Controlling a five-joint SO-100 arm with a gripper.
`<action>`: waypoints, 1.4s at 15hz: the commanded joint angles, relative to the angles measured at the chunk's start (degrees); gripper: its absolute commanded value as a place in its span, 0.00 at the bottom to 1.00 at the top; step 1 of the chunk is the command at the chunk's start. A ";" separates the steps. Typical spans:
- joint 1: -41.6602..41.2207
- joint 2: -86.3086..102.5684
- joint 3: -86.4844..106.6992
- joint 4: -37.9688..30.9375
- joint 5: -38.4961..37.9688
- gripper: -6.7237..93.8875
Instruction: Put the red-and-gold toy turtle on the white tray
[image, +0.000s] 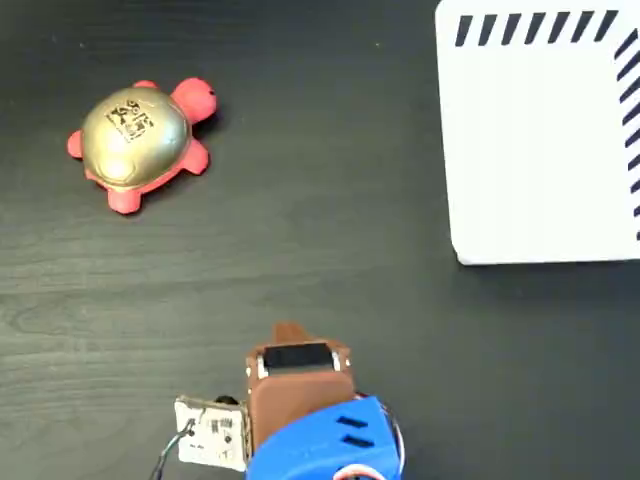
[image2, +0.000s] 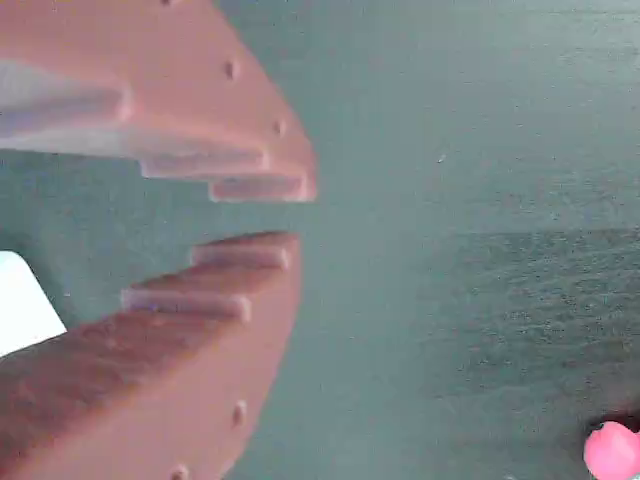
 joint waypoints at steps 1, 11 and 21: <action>-0.79 0.62 -3.16 0.88 0.88 0.07; -0.79 0.62 -3.16 0.88 0.88 0.07; -4.66 -1.76 -3.34 -0.35 -1.49 0.07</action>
